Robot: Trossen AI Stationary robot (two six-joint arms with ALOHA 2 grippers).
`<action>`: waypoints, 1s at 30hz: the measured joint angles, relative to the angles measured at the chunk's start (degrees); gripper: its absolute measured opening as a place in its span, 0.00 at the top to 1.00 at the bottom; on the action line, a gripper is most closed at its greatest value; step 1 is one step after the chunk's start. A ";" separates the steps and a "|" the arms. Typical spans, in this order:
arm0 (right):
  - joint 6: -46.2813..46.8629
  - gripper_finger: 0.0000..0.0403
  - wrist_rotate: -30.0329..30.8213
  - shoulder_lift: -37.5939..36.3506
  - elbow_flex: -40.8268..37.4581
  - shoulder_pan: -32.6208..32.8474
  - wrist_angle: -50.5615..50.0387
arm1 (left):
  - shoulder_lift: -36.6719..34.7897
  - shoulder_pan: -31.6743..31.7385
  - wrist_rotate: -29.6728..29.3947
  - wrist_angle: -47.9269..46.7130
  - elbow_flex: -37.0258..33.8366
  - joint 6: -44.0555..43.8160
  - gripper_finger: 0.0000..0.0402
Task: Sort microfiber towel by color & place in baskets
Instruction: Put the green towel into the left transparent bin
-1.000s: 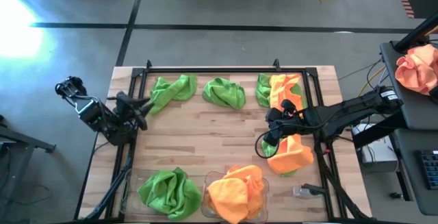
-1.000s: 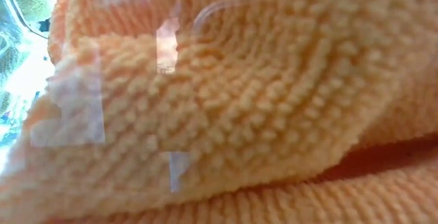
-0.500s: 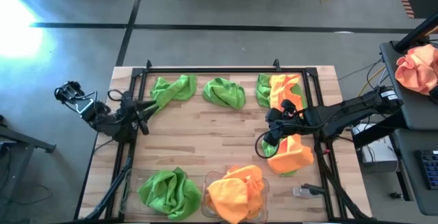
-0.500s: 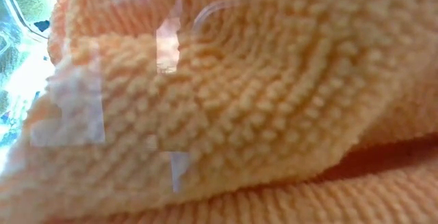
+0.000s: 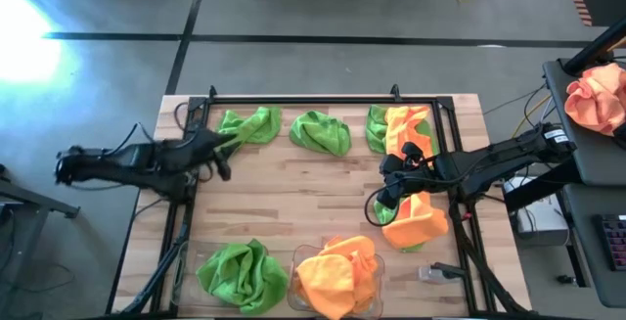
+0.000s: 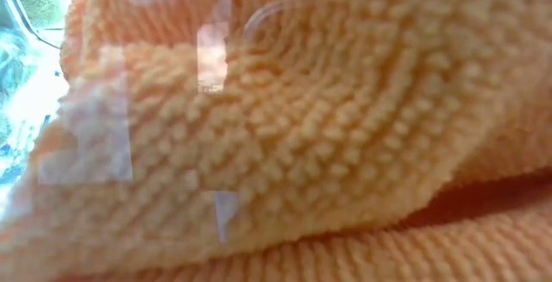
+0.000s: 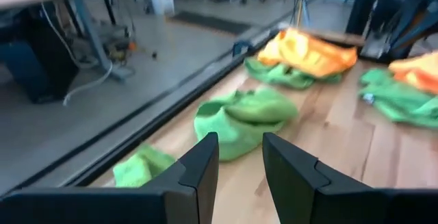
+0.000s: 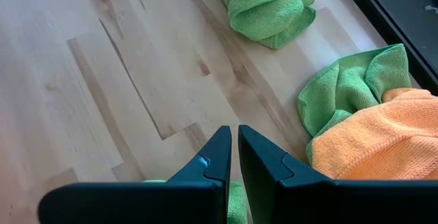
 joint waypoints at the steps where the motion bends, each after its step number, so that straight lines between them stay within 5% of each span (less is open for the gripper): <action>1: 0.04 0.94 0.00 0.00 0.00 0.00 0.00 | 0.96 3.09 2.95 0.02 0.02 0.58 0.75; 12: 0.04 0.94 -0.05 0.00 0.00 0.00 -0.22 | 13.72 31.47 30.58 7.09 0.22 4.96 0.75; 30: 0.40 0.94 -0.13 0.00 0.00 0.00 -3.02 | 28.56 45.42 31.35 9.32 0.22 7.23 0.75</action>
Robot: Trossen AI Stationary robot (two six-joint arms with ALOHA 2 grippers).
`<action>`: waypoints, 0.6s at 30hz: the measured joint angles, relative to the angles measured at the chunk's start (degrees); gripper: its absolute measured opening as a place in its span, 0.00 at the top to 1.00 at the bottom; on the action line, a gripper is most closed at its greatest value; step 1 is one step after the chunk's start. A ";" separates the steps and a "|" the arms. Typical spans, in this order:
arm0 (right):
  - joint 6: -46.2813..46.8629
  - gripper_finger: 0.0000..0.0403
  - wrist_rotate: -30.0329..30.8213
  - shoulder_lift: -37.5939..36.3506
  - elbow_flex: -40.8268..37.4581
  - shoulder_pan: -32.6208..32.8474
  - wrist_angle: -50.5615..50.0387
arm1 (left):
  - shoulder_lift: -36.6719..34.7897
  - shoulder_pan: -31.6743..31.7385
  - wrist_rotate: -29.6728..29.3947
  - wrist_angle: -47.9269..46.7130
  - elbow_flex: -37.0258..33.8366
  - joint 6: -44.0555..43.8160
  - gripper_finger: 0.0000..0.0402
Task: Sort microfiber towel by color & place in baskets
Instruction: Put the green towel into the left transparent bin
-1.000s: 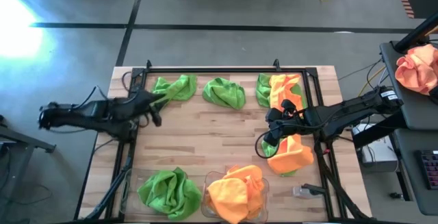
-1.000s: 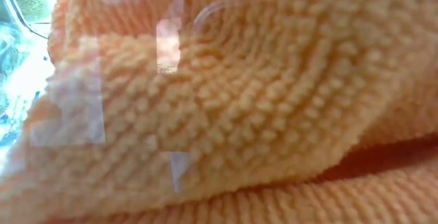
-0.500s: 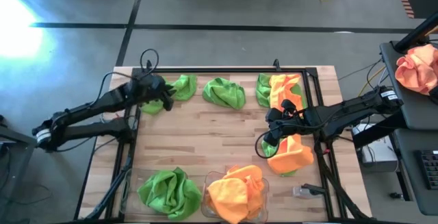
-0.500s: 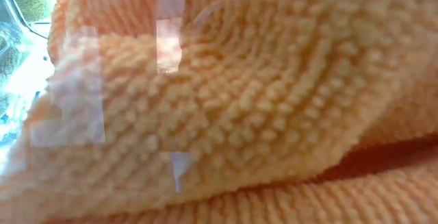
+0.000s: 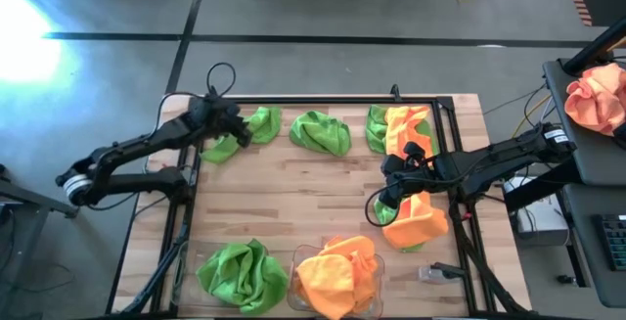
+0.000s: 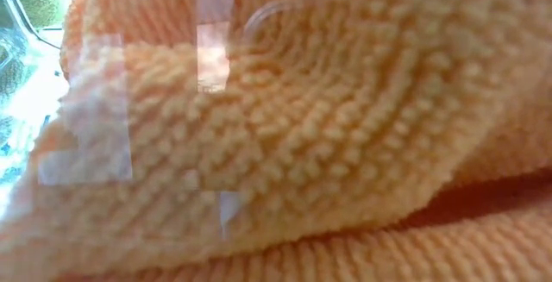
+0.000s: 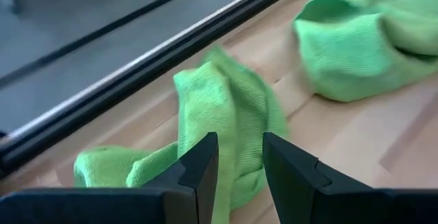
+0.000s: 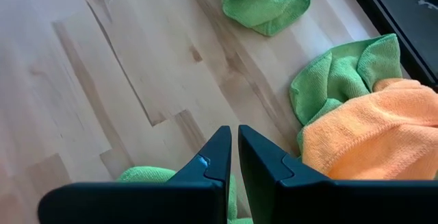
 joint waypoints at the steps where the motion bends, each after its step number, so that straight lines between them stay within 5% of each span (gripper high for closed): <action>1: 0.16 0.94 0.00 -0.01 0.00 0.00 -0.02 | 1.02 0.40 0.00 0.35 0.00 -0.46 0.74; 18: 0.21 0.94 -0.03 -0.01 0.00 0.00 0.03 | 13.30 1.05 -2.97 3.89 0.00 -3.66 0.63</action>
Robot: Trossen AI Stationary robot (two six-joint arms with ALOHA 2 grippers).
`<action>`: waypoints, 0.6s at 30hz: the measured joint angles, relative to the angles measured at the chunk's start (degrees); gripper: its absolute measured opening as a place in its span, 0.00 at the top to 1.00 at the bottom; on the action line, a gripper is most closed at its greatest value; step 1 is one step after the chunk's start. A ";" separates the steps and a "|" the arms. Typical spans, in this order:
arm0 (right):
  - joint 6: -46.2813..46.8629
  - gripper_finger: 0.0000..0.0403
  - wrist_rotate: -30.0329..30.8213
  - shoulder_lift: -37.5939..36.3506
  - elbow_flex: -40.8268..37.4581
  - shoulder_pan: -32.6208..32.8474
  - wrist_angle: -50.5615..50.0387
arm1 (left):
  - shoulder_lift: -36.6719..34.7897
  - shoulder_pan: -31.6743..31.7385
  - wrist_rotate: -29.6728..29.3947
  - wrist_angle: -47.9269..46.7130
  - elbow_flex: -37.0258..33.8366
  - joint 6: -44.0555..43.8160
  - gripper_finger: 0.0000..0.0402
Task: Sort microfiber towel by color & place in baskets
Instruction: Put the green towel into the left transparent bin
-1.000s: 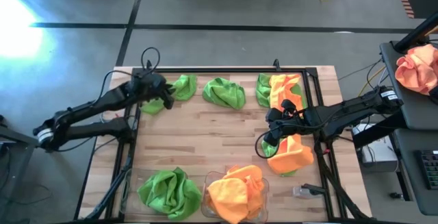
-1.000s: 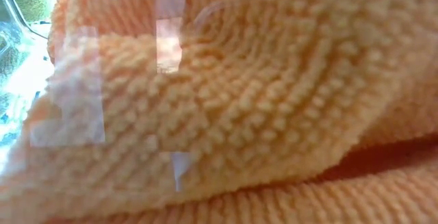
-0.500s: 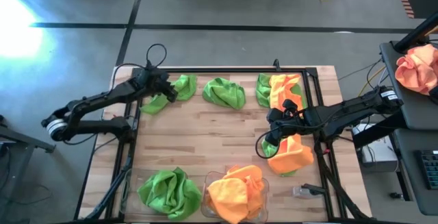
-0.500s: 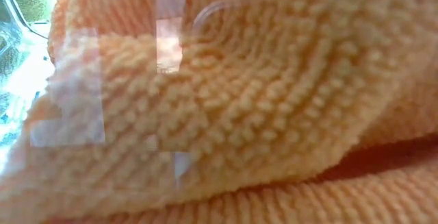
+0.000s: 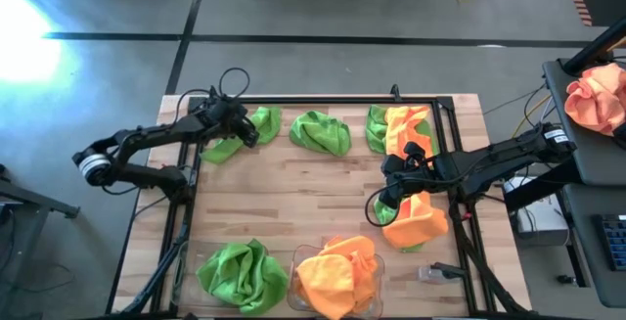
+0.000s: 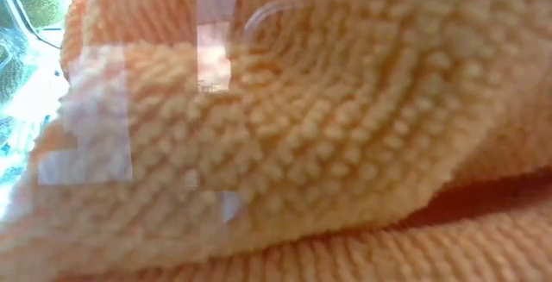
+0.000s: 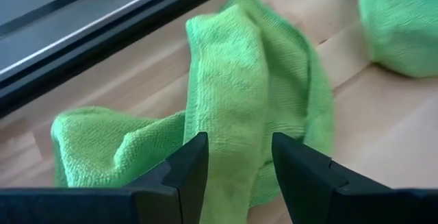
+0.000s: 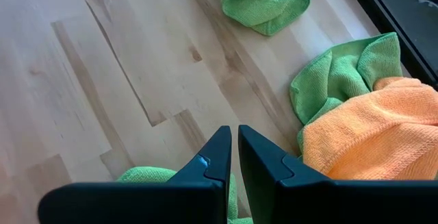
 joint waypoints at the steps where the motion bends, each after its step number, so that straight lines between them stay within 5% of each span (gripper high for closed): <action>1: 0.00 0.94 -0.02 0.00 0.00 0.00 0.02 | 0.43 0.00 -0.31 0.06 0.00 0.00 0.63; 18: 1.35 0.94 -0.50 0.01 0.00 0.01 0.06 | 8.69 0.00 -1.82 3.28 0.04 0.28 0.54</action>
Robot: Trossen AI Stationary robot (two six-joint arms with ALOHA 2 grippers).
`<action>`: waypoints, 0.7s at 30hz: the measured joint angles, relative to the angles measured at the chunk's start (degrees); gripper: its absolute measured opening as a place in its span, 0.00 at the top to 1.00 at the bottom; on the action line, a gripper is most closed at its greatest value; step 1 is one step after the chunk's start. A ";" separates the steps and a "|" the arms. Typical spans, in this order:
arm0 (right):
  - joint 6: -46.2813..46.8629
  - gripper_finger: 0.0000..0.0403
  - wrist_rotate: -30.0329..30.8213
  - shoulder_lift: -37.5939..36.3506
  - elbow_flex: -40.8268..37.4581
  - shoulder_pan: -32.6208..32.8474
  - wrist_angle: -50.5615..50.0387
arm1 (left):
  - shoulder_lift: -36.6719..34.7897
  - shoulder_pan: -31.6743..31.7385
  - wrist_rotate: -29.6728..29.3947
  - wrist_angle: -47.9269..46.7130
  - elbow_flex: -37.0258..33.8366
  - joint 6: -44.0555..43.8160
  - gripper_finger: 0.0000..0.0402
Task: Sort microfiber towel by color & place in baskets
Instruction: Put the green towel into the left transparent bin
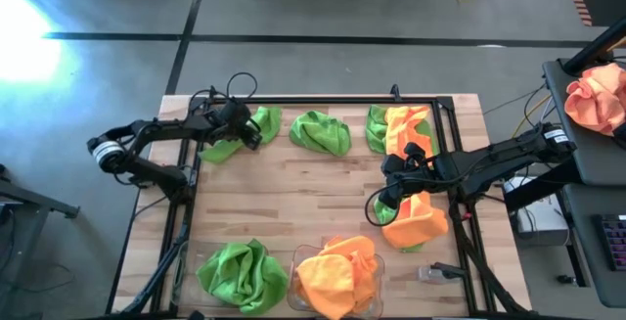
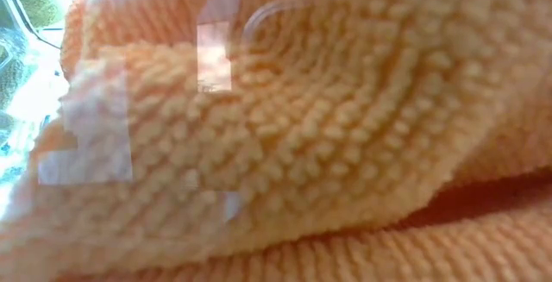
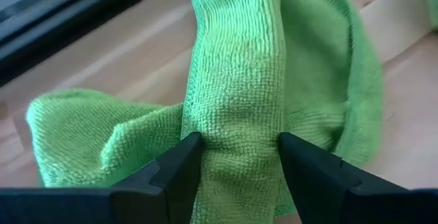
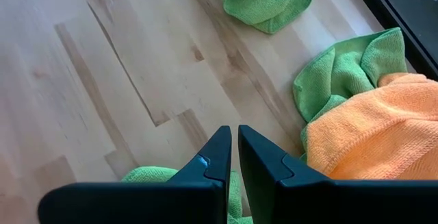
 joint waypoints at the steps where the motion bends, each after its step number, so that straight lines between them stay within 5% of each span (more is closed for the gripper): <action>1: 0.34 0.94 -0.06 -0.01 0.00 -0.01 0.00 | 0.64 0.00 0.00 0.06 0.00 -0.01 0.54; 21: 1.65 0.94 -3.96 -0.02 -0.02 0.01 0.17 | 8.94 -0.20 -1.38 1.87 2.56 -4.33 0.53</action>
